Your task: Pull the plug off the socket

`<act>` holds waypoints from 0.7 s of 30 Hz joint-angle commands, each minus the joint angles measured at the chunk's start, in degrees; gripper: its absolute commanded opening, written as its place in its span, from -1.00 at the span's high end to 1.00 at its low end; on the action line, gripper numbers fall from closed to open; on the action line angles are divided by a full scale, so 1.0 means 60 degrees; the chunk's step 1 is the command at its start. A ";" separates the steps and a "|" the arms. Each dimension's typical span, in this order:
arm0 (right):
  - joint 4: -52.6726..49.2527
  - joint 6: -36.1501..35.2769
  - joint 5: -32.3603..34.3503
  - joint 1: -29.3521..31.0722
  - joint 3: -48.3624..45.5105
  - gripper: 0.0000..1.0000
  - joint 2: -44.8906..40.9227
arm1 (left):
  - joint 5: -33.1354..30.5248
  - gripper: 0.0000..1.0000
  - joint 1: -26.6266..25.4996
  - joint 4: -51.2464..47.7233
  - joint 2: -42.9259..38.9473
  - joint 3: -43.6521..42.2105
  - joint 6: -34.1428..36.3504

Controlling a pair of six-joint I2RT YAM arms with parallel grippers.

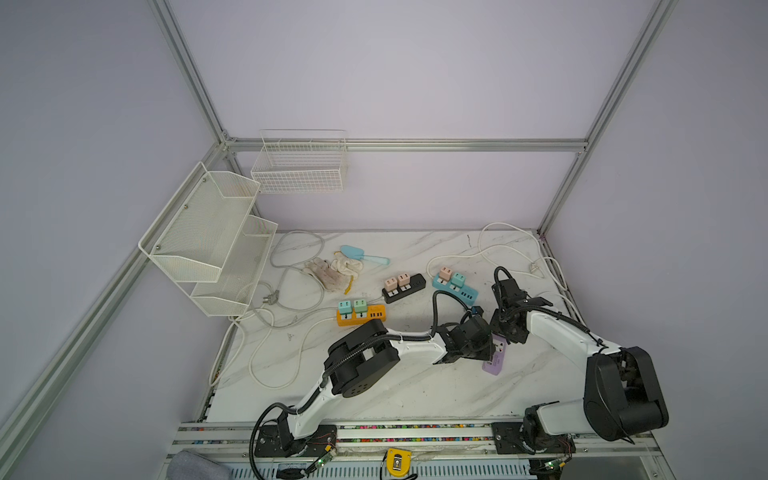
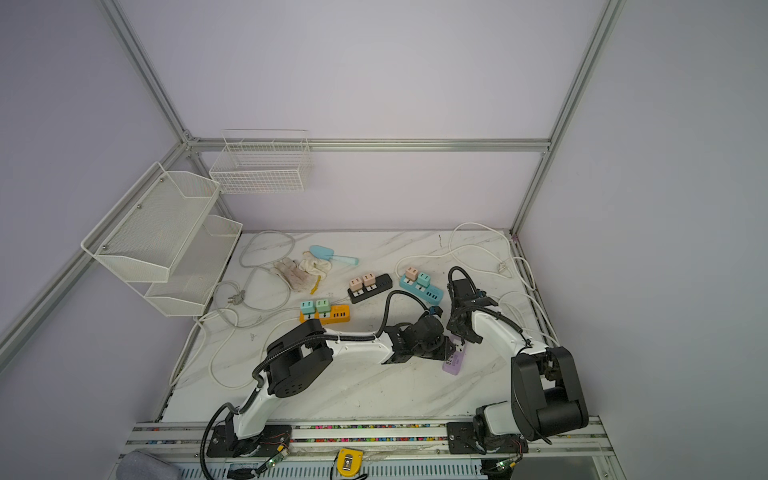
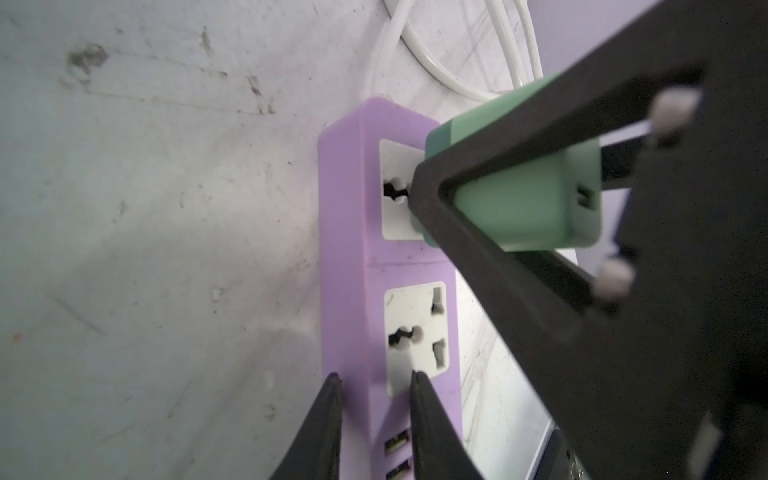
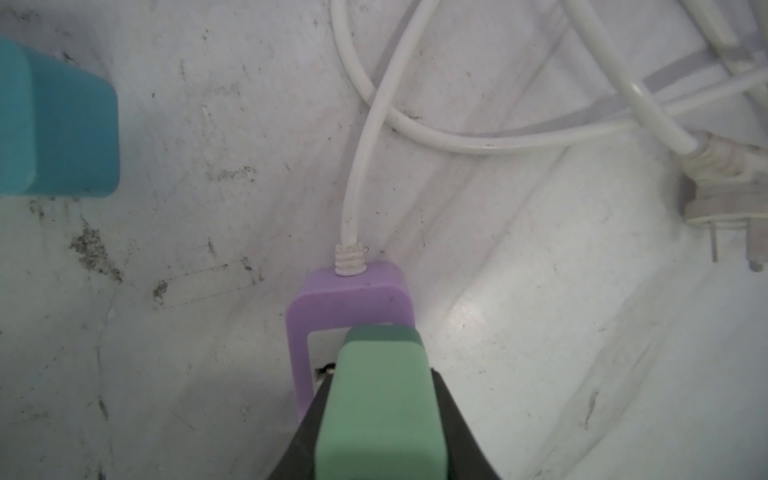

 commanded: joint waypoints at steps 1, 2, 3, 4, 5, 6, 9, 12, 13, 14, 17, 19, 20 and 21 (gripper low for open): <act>0.0935 0.0274 -0.1024 -0.0073 0.0282 0.65 -0.0214 | 0.0566 0.47 -0.0255 -0.2265 0.1229 -0.0452 -0.0012; 0.0915 0.0192 -0.1130 -0.0286 0.0175 0.64 -0.0378 | 0.0595 0.47 -0.0254 -0.2269 0.1226 -0.0469 -0.0028; 0.0929 0.0117 -0.1220 -0.0506 0.0043 0.64 -0.0671 | 0.0618 0.47 -0.0247 -0.2264 0.1252 -0.0471 -0.0024; 0.0924 0.0084 -0.1279 -0.0638 -0.0039 0.64 -0.0794 | 0.0625 0.47 -0.0239 -0.2260 0.1264 -0.0445 -0.0028; 0.0856 0.0100 -0.1179 -0.0701 -0.0066 0.64 -0.0869 | 0.0640 0.47 -0.0239 -0.2254 0.1265 -0.0441 -0.0014; 0.0650 0.0000 -0.0748 -0.0696 -0.0008 0.65 -0.0902 | 0.0647 0.47 -0.0239 -0.2254 0.1268 -0.0441 -0.0020; 0.0617 -0.0009 -0.0421 -0.0538 0.0129 0.68 -0.0890 | 0.0694 0.47 -0.0243 -0.2256 0.1322 -0.0390 -0.0013; 0.0727 0.0104 -0.0432 -0.0251 0.0176 0.68 -0.0674 | 0.0684 0.47 -0.0228 -0.2272 0.1319 -0.0368 -0.0013; 0.0875 0.0110 -0.0710 -0.0251 0.0106 0.68 -0.0622 | 0.0698 0.47 -0.0240 -0.2262 0.1334 -0.0354 -0.0006; 0.1035 0.0093 -0.1037 -0.0250 -0.0021 0.67 -0.0641 | 0.0724 0.47 -0.0241 -0.2271 0.1356 -0.0332 -0.0013; 0.0655 0.0200 -0.0669 -0.0377 0.0070 0.67 -0.0815 | 0.0677 0.47 -0.0243 -0.2290 0.1297 -0.0339 0.0000; 0.0425 0.0198 -0.0370 -0.0427 0.0198 0.67 -0.1218 | 0.0641 0.47 -0.0243 -0.2290 0.1252 -0.0325 0.0087; 0.0300 0.0221 -0.0314 -0.0434 0.0311 0.67 -0.1426 | 0.0640 0.46 -0.0236 -0.2275 0.1213 -0.0310 0.0104; 0.0190 0.0244 -0.0283 -0.0426 0.0415 0.67 -0.1580 | 0.0651 0.45 -0.0226 -0.2206 0.1155 -0.0310 0.0118</act>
